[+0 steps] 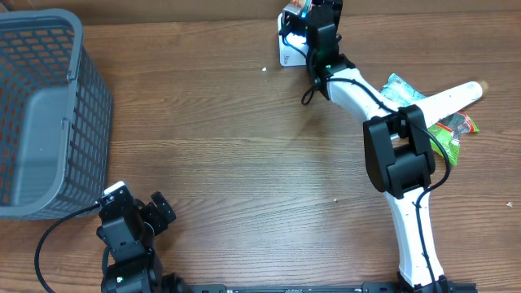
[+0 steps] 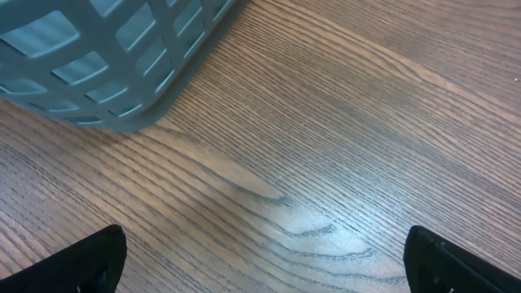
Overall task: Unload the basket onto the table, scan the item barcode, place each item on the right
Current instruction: 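Hold the cup noodle's barcode in front of the scanner window, then carry the cup noodle right and drop it near the front right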
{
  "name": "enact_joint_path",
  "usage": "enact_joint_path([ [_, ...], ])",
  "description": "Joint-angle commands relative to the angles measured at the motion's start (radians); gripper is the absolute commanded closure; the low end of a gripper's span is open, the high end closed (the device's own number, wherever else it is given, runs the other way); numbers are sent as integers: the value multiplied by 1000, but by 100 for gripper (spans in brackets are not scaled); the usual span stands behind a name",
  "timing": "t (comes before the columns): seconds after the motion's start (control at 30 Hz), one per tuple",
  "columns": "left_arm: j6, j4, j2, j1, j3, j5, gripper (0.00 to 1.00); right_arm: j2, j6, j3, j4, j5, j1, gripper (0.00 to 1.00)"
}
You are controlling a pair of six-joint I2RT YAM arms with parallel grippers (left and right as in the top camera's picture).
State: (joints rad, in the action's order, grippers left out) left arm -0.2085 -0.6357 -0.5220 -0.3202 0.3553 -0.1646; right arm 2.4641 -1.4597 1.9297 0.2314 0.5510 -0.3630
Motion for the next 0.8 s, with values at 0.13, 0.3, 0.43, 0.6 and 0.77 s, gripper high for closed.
enact_joint_path([
  [0.13, -8, 4, 5, 6, 18, 5, 0, -205, 312, 14, -237, -17, -31, 19],
  [0.3, -8, 4, 5, 6, 18, 5, 0, -412, 637, 14, -599, -142, -31, 19],
  [0.43, -8, 4, 5, 6, 18, 5, 0, -564, 999, 14, -880, -315, -10, 18],
  [0.6, -8, 4, 5, 6, 18, 5, 0, -667, 1378, 14, -1251, -476, 80, 18],
  [0.77, -8, 4, 5, 6, 18, 5, 1, -661, 1491, -10, -1485, -503, 225, 14],
])
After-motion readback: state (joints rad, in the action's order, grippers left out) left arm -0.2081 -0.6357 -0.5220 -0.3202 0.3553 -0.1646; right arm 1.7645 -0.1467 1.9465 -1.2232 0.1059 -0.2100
